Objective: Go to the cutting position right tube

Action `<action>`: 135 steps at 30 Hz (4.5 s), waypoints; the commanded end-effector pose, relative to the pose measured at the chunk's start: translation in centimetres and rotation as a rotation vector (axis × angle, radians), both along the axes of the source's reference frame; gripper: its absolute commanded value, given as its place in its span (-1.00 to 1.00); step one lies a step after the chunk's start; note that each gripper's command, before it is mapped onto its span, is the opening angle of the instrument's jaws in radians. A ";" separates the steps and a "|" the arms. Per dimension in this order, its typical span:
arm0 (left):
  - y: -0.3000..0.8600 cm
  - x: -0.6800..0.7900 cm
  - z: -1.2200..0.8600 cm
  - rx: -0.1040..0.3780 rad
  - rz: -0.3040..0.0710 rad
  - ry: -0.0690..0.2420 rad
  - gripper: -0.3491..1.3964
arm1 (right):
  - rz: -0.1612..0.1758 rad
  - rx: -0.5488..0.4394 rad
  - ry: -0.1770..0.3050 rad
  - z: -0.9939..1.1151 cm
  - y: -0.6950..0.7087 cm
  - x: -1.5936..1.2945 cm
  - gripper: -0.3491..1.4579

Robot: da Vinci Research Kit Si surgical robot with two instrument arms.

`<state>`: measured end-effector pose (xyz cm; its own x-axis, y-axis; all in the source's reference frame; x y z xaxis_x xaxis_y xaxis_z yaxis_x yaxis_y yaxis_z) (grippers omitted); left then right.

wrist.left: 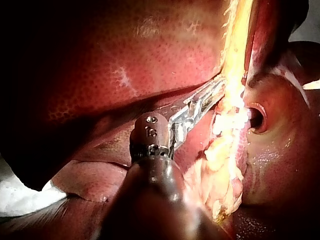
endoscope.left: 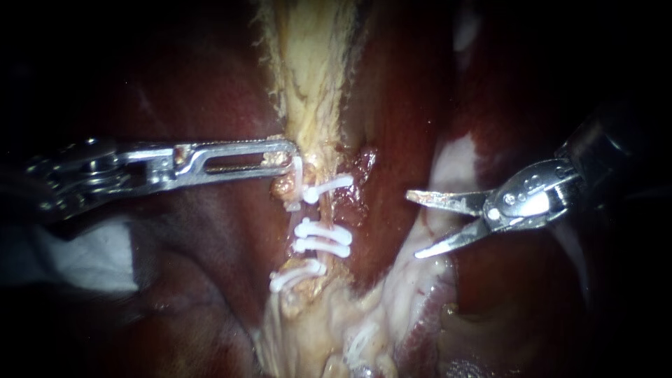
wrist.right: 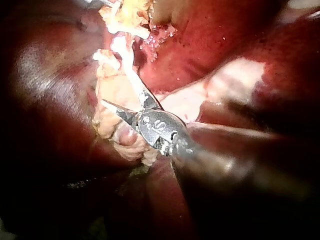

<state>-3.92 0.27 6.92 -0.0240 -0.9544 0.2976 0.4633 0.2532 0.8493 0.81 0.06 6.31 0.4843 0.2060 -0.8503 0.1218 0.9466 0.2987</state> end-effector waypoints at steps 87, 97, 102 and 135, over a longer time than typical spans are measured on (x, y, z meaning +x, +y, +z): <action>0.09 0.75 -1.03 0.002 -0.071 -0.037 -1.00 | -0.032 0.354 -0.030 1.01 -0.07 1.34 0.77; 0.08 0.74 -1.06 0.002 -0.072 -0.037 -1.00 | -0.046 0.370 -0.044 1.16 -0.13 1.47 0.77; 0.07 0.74 -1.07 0.003 -0.071 -0.038 -1.00 | -0.053 0.373 -0.046 1.25 -0.17 1.55 0.77; 0.09 0.74 -1.02 0.002 -0.068 -0.041 -1.00 | -0.122 0.399 0.081 1.14 -0.26 1.82 0.68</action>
